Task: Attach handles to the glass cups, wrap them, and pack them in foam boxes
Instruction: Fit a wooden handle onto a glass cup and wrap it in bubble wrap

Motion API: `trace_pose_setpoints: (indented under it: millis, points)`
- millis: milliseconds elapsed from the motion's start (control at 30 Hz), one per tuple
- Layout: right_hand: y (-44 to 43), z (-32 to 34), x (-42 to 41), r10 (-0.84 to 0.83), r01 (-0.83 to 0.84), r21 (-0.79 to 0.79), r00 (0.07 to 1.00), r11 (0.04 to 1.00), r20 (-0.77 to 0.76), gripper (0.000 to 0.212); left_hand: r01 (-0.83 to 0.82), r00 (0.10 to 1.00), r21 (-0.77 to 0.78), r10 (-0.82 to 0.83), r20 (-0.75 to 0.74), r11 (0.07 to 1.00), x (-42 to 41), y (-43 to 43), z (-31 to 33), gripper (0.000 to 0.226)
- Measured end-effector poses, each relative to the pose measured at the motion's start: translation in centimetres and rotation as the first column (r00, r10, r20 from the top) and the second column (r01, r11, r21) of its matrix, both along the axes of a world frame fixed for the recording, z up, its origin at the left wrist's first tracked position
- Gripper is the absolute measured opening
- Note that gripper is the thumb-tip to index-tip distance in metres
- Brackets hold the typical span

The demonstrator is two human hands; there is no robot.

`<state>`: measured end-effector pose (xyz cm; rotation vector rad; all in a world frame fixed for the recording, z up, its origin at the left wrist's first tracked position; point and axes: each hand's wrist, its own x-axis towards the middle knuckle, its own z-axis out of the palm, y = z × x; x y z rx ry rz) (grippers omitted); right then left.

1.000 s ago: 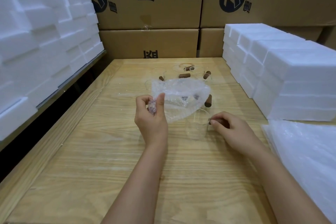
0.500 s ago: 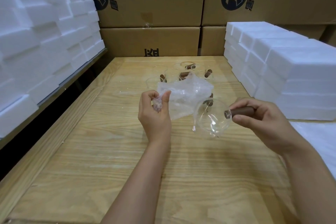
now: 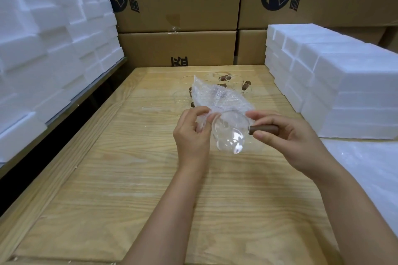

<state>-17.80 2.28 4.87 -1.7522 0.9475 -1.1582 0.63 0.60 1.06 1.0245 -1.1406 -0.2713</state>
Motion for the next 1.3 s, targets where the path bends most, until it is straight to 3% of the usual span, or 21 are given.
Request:
trace_pose_setpoints:
  millis: [167, 267, 467, 633, 700, 800, 1000, 1100, 1167, 1233, 1300]
  points:
    - [-0.1, -0.4, 0.0, -0.012, 0.005, -0.044, 0.989, 0.999, -0.145, 0.023, 0.075, 0.991, 0.065, -0.068, -0.114, 0.995, -0.1, 0.1, 0.5, 0.023]
    - [-0.3, -0.5, -0.2, -0.006, 0.005, -0.014, 0.99, 1.0, -0.138, 0.011, 0.138, 0.979, 0.06, -0.127, -0.159, 0.989, -0.2, 0.3, 1.1, 0.012]
    - [-0.3, -0.6, -0.3, -0.068, 0.063, -0.053, 0.994, 0.997, -0.091, 0.019, 0.179, 0.973, 0.095, -0.162, -0.164, 0.979, -0.1, 0.9, 1.5, 0.019]
    - [-0.2, -0.2, -0.2, -0.267, 0.225, -0.291, 0.957, 0.93, -0.111, 0.018, 0.173, 0.978, 0.098, -0.159, -0.137, 0.98, -0.2, 1.1, 1.8, 0.011]
    - [0.0, -0.2, 0.2, -0.33, 0.235, -0.415, 0.928, 0.879, -0.175, 0.016, 0.171, 0.976, 0.117, -0.152, -0.156, 0.978, -0.6, 1.1, 1.8, 0.005]
    - [0.1, -0.6, 1.1, -0.41, 0.232, -0.552, 0.885, 0.801, -0.222, 0.015, 0.187, 0.96, 0.162, -0.145, -0.242, 0.969, -0.9, 0.9, 1.9, 0.015]
    - [-0.3, -1.3, 1.8, -0.504, 0.268, -0.596, 0.82, 0.757, -0.272, 0.012, 0.322, 0.881, 0.072, -0.271, -0.387, 0.944, -1.2, 0.5, 2.5, 0.024]
    - [-0.2, -0.8, 1.5, -0.467, 0.346, -0.496, 0.873, 0.796, -0.14, 0.013, 0.475, 0.755, -0.009, -0.413, -0.509, 0.88, -0.6, 0.5, 2.6, 0.029]
    - [-0.1, -0.4, 1.0, -0.397, 0.373, -0.306, 0.917, 0.876, -0.02, 0.02, 0.414, 0.766, 0.0, -0.348, -0.54, 0.91, 0.2, 0.4, 2.3, 0.022]
    - [0.0, 0.0, 0.5, -0.293, 0.308, -0.125, 0.947, 0.943, 0.13, 0.024, 0.363, 0.771, 0.041, -0.276, -0.574, 0.931, 0.7, 0.1, 1.7, 0.017]
    - [0.1, 0.3, 0.0, -0.143, 0.154, -0.022, 0.953, 0.988, 0.267, 0.014, 0.457, 0.73, 0.106, -0.304, -0.612, 0.883, 0.9, 0.1, 1.7, 0.04]
